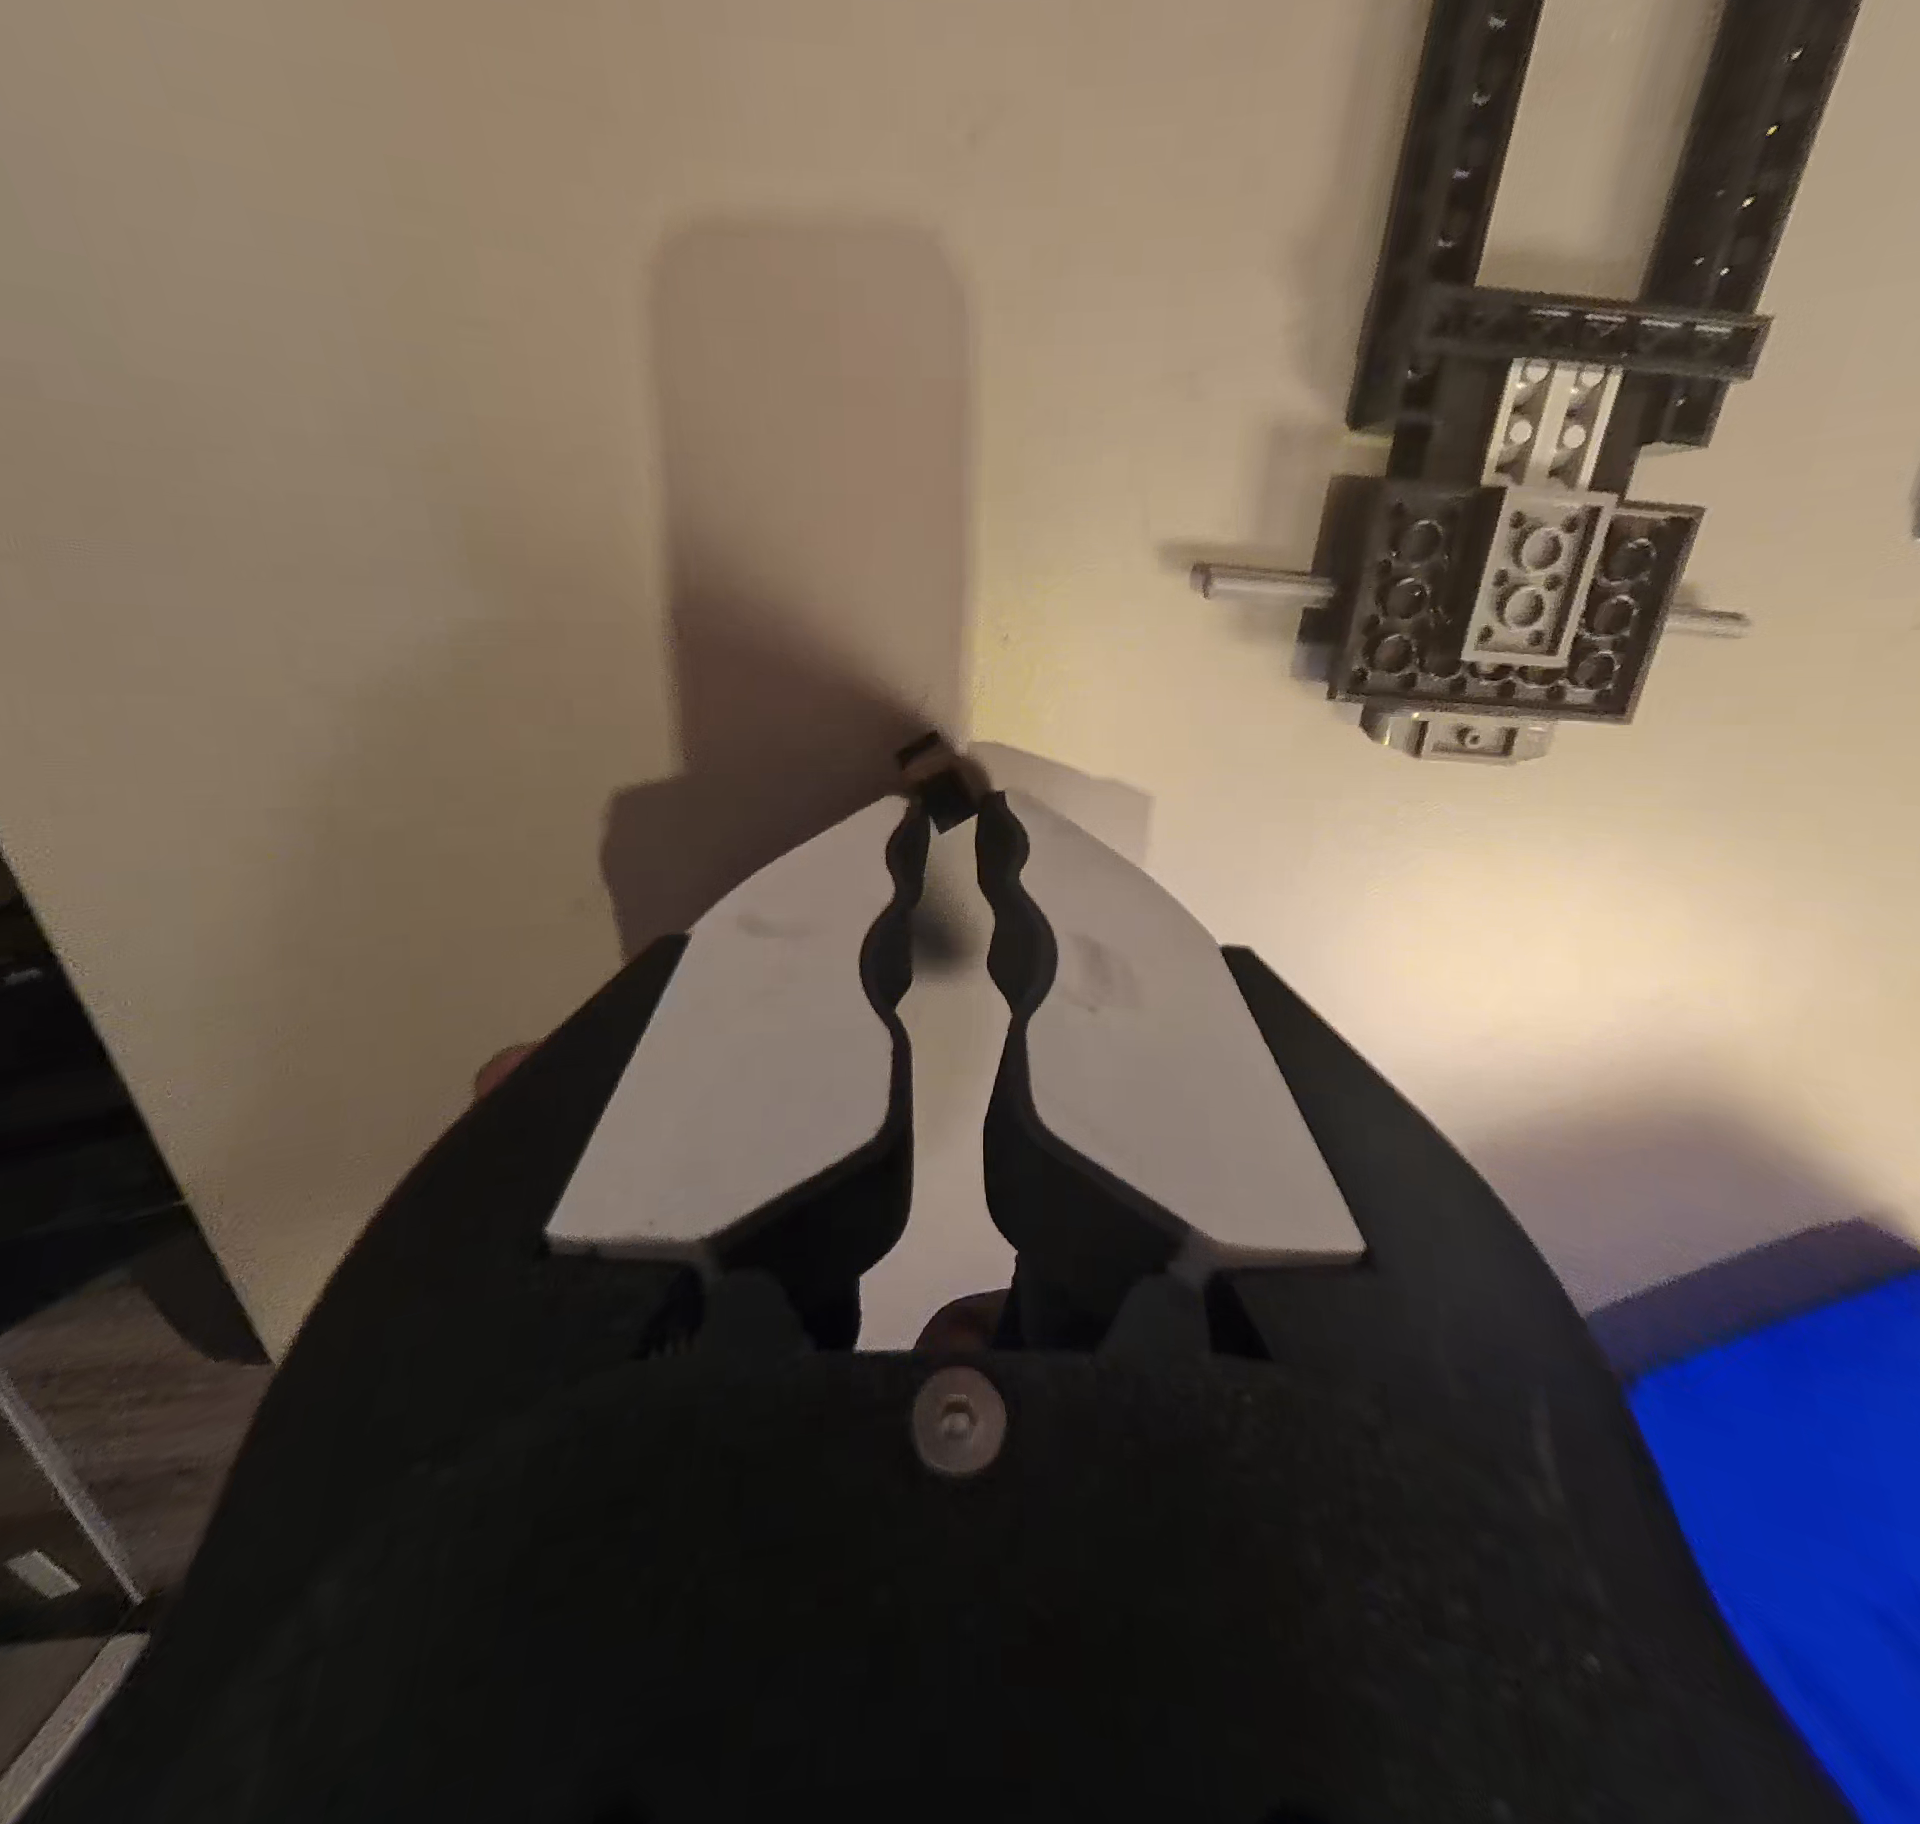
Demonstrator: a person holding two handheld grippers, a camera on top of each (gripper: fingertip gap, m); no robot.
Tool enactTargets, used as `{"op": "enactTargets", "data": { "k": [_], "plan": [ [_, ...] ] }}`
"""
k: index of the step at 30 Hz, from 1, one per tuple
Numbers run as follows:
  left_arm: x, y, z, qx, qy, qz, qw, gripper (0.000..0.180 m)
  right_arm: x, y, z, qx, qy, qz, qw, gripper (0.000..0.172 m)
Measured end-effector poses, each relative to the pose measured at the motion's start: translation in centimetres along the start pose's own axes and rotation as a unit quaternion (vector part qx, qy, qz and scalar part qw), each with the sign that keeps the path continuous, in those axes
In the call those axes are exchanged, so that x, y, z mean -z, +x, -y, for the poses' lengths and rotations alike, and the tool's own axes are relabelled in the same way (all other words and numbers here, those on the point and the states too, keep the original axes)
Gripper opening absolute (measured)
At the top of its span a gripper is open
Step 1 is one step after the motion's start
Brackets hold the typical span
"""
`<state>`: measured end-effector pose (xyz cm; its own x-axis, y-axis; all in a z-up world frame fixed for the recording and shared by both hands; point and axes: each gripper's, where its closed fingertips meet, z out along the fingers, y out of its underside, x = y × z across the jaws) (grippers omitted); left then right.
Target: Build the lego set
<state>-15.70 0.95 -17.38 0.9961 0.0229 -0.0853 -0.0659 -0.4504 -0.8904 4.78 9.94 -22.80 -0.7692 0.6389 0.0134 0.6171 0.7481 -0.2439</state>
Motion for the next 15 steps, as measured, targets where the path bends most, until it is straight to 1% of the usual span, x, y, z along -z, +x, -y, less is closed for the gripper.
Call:
{"op": "enactTargets", "data": {
  "k": [3, 6, 8, 10, 12, 13, 15],
  "plan": [
    [-0.2, 0.2, -0.2, -0.004, -0.01, -0.004, 1.0, 0.062, -0.3, 0.1, 0.4, -0.01, 0.02, -0.007, 1.0, 0.013],
    [-0.3, 0.5, -0.3, -0.014, -0.015, -0.006, 1.0, 0.062, 0.0, 0.3, 0.1, -0.022, 0.03, -0.011, 0.999, 0.03],
    [-0.3, 0.6, -0.4, -0.017, -0.016, -0.007, 1.0, 0.062, 1.2, 0.6, -0.3, -0.034, 0.044, -0.009, 0.998, 0.039],
    [-0.3, 0.6, -0.3, -0.017, -0.014, -0.007, 1.0, 0.062, 3.7, 1.0, -1.2, -0.048, 0.066, -0.003, 0.997, 0.039],
    [-0.2, 0.6, -0.2, -0.016, -0.009, -0.008, 1.0, 0.062, 7.3, 2.5, -3.3, -0.065, 0.078, -0.024, 0.995, 0.039],
    [-0.1, 0.5, -0.2, -0.014, -0.007, -0.009, 1.0, 0.062, 9.1, 3.5, -5.0, -0.072, 0.074, -0.041, 0.994, 0.038],
    [-0.1, 0.5, -0.1, -0.011, -0.004, -0.008, 1.0, 0.062, 12.2, 5.7, -9.7, -0.073, 0.039, -0.081, 0.993, 0.035]
  ]
}}
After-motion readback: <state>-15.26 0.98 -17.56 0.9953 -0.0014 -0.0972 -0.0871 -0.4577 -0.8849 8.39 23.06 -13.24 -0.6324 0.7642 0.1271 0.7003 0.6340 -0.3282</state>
